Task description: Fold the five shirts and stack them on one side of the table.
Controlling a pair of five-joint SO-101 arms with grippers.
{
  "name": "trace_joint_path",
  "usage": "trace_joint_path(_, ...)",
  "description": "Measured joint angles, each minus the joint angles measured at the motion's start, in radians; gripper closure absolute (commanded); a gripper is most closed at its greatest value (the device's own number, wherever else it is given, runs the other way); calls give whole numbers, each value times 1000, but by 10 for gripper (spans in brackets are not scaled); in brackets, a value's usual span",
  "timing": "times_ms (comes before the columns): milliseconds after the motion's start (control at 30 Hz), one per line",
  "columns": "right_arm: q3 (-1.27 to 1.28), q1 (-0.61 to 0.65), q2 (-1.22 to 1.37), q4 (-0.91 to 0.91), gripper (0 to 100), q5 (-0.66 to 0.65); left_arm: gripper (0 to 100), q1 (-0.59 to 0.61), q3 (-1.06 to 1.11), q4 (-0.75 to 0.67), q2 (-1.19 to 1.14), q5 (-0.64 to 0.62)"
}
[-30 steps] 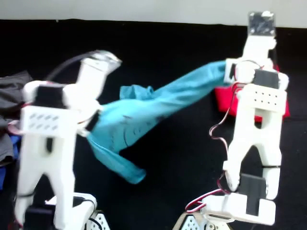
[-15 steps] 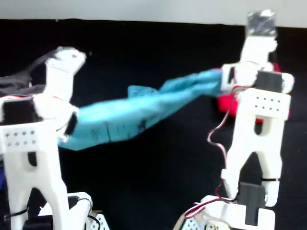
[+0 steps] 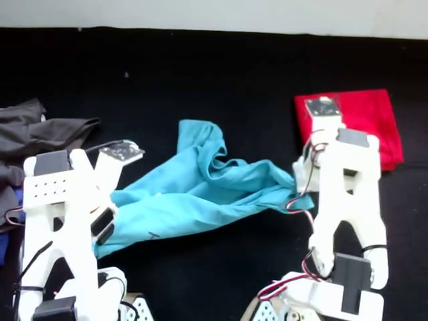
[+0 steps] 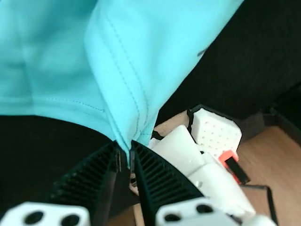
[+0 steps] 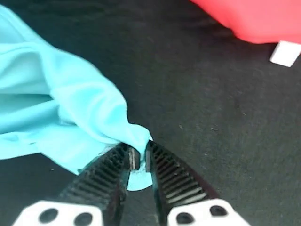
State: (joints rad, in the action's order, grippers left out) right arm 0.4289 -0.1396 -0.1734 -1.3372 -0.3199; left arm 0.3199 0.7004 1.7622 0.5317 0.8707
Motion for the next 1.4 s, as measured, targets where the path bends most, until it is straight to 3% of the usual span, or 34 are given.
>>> trace_joint_path(233, 11, -74, 0, 0, 992, 0, 859, 0, -206, 0, 0, 43)
trace_joint_path(400, 11, -87, 0, 0, 992, 0, 859, -48, -419, -5, -17, -138)
trace_joint_path(633, 11, -91, 0, 0, 992, 0, 860, -325, -307, -167, -235, -394)
trace_joint_path(933, 11, -91, 0, 0, 992, 0, 860, -434, -233, -304, -551, -414)
trace_joint_path(1067, 11, -91, 0, 0, 992, 0, 860, -526, -227, -299, -598, -414)
trace_joint_path(1267, 11, -91, 0, 0, 992, 0, 860, -726, -227, -167, -575, -414)
trace_joint_path(1400, 11, -91, 0, 0, 992, 0, 860, -764, -227, -101, -483, -414)
